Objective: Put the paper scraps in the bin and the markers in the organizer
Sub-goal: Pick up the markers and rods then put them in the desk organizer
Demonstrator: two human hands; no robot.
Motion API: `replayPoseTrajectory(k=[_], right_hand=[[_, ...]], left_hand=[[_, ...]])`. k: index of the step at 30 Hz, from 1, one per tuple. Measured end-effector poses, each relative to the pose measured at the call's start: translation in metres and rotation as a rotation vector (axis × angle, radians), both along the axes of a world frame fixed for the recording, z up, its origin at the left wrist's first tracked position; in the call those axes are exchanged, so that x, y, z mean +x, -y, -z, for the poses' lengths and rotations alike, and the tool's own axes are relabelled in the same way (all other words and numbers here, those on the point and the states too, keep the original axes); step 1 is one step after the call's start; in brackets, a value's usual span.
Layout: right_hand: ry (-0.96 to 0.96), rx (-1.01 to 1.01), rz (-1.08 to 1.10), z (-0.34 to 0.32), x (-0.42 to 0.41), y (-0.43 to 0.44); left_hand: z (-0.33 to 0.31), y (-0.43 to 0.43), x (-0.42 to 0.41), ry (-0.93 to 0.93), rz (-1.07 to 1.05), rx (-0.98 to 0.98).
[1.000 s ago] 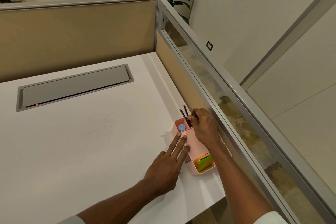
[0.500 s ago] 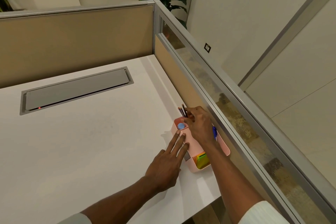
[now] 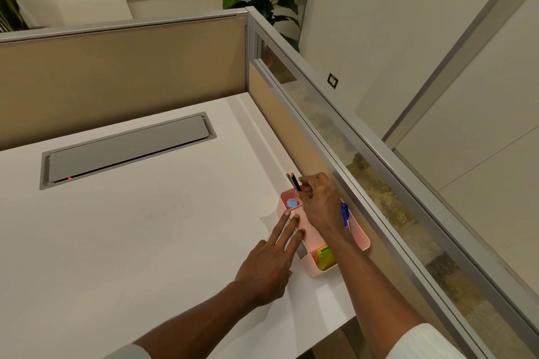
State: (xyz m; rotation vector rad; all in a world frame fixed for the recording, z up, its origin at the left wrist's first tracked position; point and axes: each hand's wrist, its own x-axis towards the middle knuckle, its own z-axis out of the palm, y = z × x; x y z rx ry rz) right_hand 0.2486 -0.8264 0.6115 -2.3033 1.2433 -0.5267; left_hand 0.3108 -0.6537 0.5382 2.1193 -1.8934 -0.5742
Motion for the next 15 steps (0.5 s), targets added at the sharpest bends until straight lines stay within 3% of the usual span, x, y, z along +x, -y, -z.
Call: replayPoseTrajectory(k=[8, 15], right_hand=[[0.081, -0.074, 0.072, 0.001, -0.019, -0.037], [0.11, -0.077, 0.009, -0.007, -0.028, -0.072]], left_hand=[[-0.031, -0.004, 0.013, -0.042, 0.025, -0.002], [-0.061, -0.043, 0.05, 0.179, -0.013, 0.027]])
